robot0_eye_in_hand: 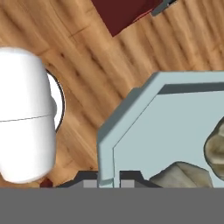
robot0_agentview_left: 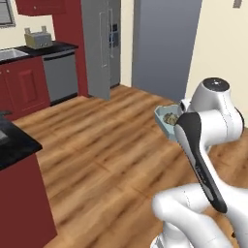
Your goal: Place two dumplings into each of the tupperware containers and then place the containers in the fridge.
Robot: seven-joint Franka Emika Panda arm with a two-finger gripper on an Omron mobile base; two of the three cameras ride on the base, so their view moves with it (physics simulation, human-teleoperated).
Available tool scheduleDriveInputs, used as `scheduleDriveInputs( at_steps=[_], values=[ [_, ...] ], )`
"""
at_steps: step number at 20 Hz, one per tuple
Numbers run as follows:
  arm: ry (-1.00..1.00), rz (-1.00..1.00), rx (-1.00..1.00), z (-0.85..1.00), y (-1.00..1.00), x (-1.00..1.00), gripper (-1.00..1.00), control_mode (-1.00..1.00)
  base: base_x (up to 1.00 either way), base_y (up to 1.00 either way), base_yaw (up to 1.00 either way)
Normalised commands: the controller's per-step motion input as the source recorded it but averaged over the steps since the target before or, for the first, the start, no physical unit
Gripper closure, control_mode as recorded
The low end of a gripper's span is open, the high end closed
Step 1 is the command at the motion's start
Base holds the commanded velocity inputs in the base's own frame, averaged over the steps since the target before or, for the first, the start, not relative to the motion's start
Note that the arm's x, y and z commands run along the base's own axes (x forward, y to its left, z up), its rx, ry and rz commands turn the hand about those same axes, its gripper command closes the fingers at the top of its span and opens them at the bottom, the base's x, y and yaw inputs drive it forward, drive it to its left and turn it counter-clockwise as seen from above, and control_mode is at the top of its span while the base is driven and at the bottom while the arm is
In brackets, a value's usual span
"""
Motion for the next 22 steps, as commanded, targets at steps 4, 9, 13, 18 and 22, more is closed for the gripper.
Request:
scheduleDriveInputs(
  at_steps=[4,9,13,18,22],
  values=[
    [0.00,0.00,0.00,0.00,0.00,0.00,1.00,1.00,1.00,-0.23,-0.02],
    [0.00,0.00,0.00,0.00,0.00,0.00,1.00,1.00,1.00,-0.69,-0.01],
    [0.00,0.00,0.00,0.00,0.00,0.00,1.00,1.00,1.00,-1.00,-0.01],
    [0.00,0.00,0.00,0.00,0.00,0.00,1.00,1.00,1.00,-1.00,0.00],
    [0.00,0.00,0.00,0.00,0.00,0.00,1.00,1.00,1.00,-0.97,0.04]
  ],
)
